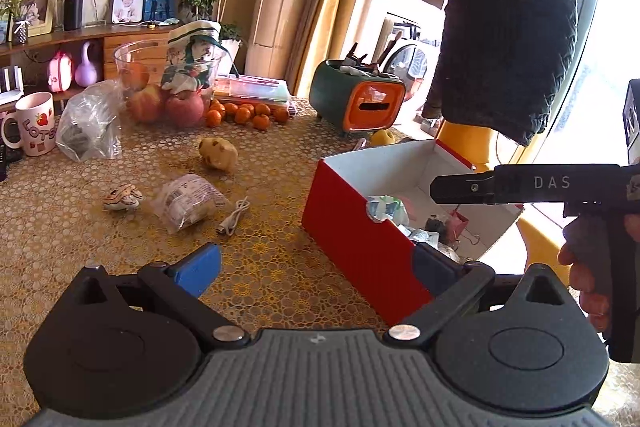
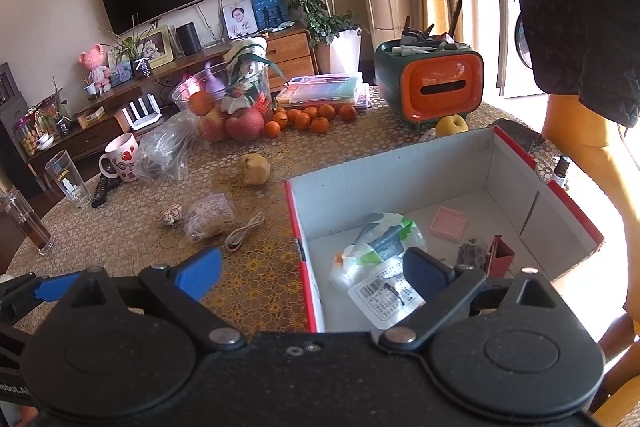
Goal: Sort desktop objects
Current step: 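Lift both open tools out of the shoebox toward the table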
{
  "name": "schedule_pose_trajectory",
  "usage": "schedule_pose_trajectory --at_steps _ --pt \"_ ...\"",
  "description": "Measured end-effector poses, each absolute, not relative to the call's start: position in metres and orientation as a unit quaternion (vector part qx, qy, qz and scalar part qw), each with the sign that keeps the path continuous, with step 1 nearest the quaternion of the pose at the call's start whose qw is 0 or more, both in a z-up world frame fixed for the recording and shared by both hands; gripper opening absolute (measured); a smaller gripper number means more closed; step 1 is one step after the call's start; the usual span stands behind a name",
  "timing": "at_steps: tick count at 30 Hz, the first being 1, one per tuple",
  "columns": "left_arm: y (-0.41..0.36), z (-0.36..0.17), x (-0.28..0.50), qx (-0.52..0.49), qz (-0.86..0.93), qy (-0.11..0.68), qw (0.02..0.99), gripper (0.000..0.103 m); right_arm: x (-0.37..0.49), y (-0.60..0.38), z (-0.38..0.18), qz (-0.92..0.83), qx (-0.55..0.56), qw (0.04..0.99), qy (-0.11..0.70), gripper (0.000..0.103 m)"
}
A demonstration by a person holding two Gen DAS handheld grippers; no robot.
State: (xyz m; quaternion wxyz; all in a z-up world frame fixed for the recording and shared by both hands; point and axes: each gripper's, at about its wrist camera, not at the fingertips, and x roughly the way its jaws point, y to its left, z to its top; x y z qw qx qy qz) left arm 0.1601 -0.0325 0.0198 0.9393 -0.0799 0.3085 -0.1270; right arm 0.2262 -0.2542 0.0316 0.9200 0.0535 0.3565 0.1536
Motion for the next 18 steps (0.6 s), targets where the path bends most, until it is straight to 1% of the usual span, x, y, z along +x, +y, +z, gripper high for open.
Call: schedule_pose_trajectory --at_steps 9,18 --pt "0.008 0.001 0.168 -0.088 -0.095 0.308 0.943 0.102 0.242 -0.211 0.03 0.183 0.04 0.913 0.361 0.097" --pt "0.044 -0.019 0.194 -0.084 -0.072 0.313 0.943 0.102 0.266 -0.169 0.018 0.216 0.01 0.905 0.366 0.097"
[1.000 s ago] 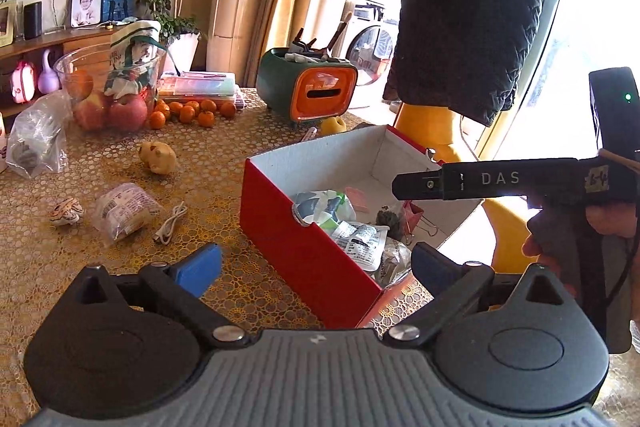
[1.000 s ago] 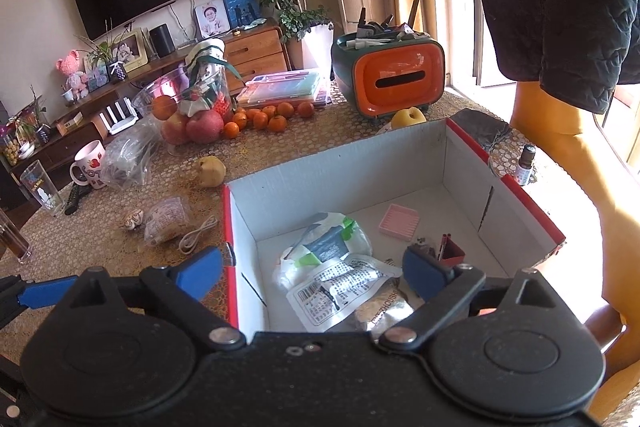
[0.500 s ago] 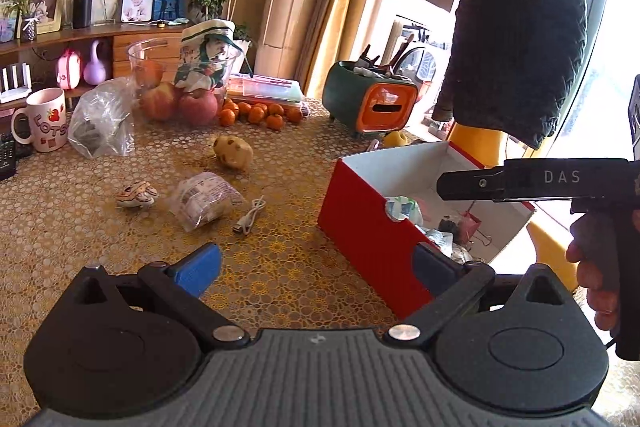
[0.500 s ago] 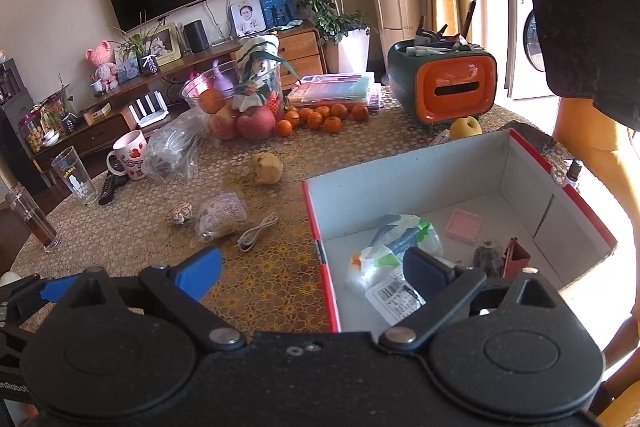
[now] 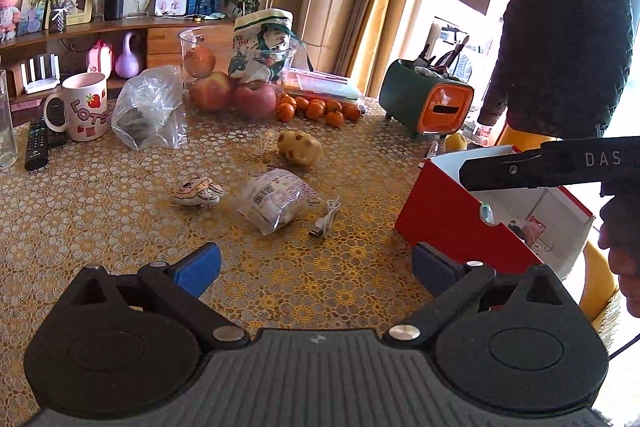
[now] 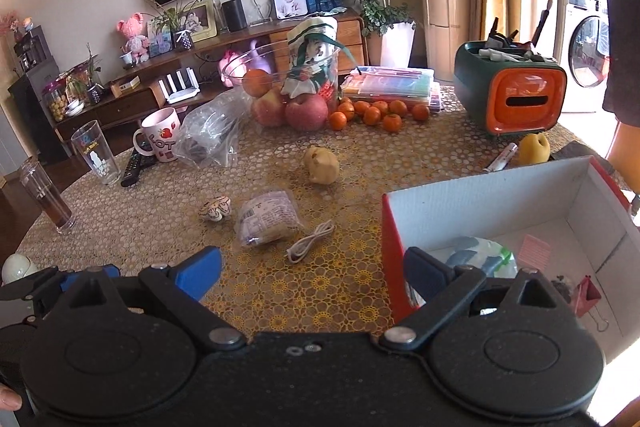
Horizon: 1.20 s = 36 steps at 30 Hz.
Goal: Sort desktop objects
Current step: 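Lift both open tools out of the shoebox toward the table, then move the left tool to the cartoon-face cookie while the right tool reaches the clear snack bag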
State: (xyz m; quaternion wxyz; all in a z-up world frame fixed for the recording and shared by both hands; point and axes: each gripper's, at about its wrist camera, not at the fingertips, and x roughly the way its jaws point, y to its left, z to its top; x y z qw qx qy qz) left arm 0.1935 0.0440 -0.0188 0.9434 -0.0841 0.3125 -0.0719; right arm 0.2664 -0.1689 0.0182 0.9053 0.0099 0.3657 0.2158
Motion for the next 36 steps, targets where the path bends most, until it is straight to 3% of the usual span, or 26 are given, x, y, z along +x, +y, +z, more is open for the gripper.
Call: schedule_pose_trajectory --at_steps 15,36 --pt "0.113 -0.051 0.261 -0.091 -0.024 0.317 0.944 0.102 0.311 -0.113 -0.024 0.263 -0.04 0.885 0.381 0.097" --pt "0.134 -0.088 0.347 -0.047 -0.035 0.336 0.94 0.102 0.361 -0.063 -0.07 0.296 -0.108 0.868 0.384 0.097"
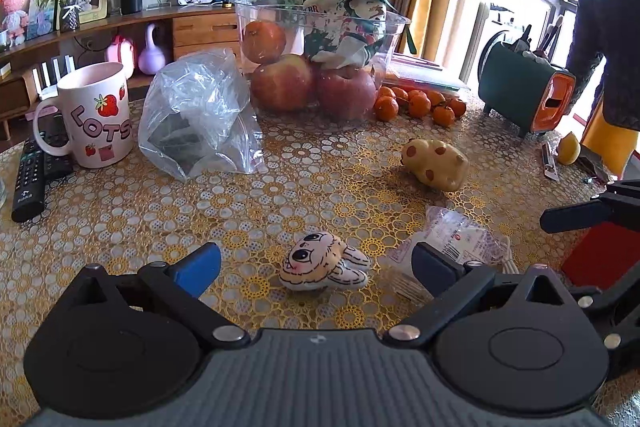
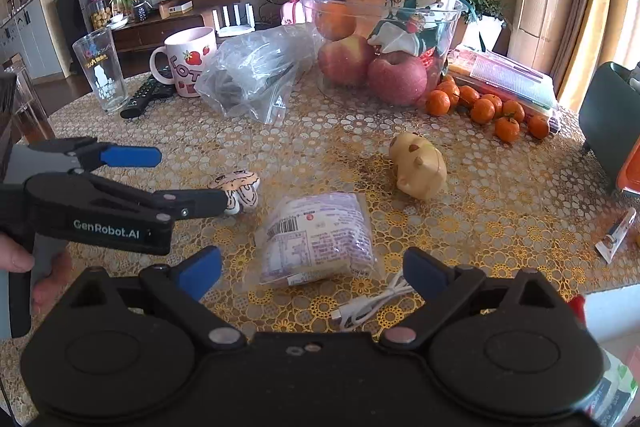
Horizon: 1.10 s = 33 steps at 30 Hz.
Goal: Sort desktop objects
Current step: 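Move the left tool to the cartoon-face cookie while the right tool reaches the clear snack bag, then close the left tool on the cookie while the right tool grips the snack bag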
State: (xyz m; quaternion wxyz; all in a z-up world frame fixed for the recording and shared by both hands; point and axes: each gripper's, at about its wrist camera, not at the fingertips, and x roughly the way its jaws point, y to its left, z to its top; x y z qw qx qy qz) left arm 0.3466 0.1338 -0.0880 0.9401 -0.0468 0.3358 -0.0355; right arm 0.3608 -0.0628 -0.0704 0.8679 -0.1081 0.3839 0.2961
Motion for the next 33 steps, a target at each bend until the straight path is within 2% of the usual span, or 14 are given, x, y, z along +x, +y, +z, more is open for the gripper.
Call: schedule_pose_trajectory --at_steps 16,21,26,29,31,33 --pt "0.136 -0.121 0.383 -0.065 -0.045 0.366 0.927 0.101 0.388 -0.04 -0.105 0.292 -0.114 0.865 0.391 0.096" --pt "0.134 -0.125 0.384 -0.064 -0.046 0.36 0.93 0.101 0.391 -0.038 -0.11 0.29 -0.109 0.866 0.392 0.092" --pt "0.133 -0.126 0.383 -0.057 -0.043 0.355 0.932 0.089 0.394 -0.038 -0.112 0.29 -0.109 0.866 0.392 0.089" --pt "0.13 -0.125 0.381 -0.048 -0.047 0.352 0.934 0.074 0.393 -0.038 -0.114 0.292 -0.111 0.865 0.392 0.083" --pt "0.128 -0.124 0.379 -0.045 -0.052 0.35 0.934 0.059 0.392 -0.038 -0.113 0.29 -0.111 0.867 0.389 0.081" --pt "0.125 -0.123 0.377 -0.04 -0.055 0.349 0.935 0.058 0.391 -0.038 -0.112 0.288 -0.112 0.868 0.388 0.076"
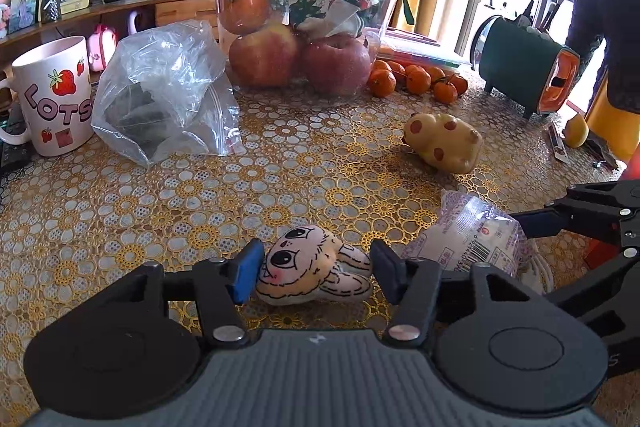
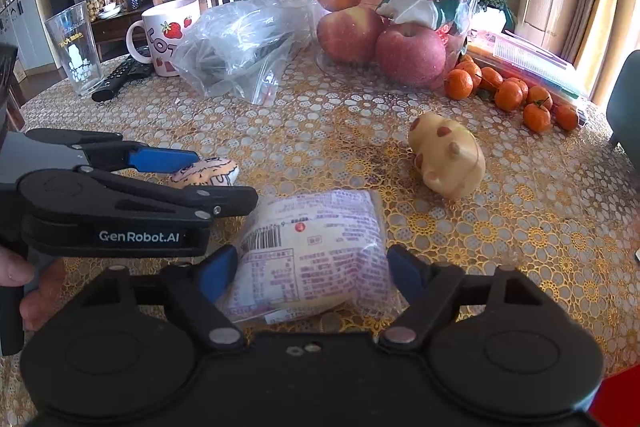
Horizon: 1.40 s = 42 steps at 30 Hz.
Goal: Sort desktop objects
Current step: 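Close the left tool on the cookie while the right tool grips the snack bag, then carry the cookie and snack bag over the red shoebox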
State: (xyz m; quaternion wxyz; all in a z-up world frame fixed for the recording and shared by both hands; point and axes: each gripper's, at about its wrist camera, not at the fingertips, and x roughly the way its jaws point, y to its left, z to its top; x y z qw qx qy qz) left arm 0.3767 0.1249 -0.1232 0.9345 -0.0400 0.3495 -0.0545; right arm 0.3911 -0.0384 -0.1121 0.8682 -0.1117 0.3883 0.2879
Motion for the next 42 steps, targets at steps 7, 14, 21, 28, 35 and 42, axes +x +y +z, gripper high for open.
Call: schedule_pose_trajectory --at_steps 7,14,21,28,35,42 --pt "0.121 -0.115 0.369 -0.03 -0.051 0.341 0.938 0.053 0.385 -0.039 -0.107 0.289 -0.116 0.867 0.388 0.065" --pt "0.124 -0.093 0.355 -0.047 -0.047 0.336 0.94 0.053 0.369 -0.044 -0.095 0.294 -0.114 0.869 0.381 0.064" --pt "0.117 -0.066 0.33 -0.06 -0.05 0.331 0.94 0.053 0.345 -0.059 -0.068 0.299 -0.114 0.875 0.364 0.064" --pt "0.098 -0.032 0.299 -0.07 -0.062 0.323 0.942 0.054 0.315 -0.084 -0.038 0.299 -0.106 0.88 0.354 0.064" --pt "0.074 -0.003 0.266 -0.077 -0.079 0.319 0.941 0.054 0.282 -0.114 -0.008 0.301 -0.099 0.885 0.342 0.064" --pt "0.045 0.021 0.24 -0.074 -0.095 0.314 0.942 0.054 0.257 -0.149 0.015 0.292 -0.082 0.892 0.334 0.064"
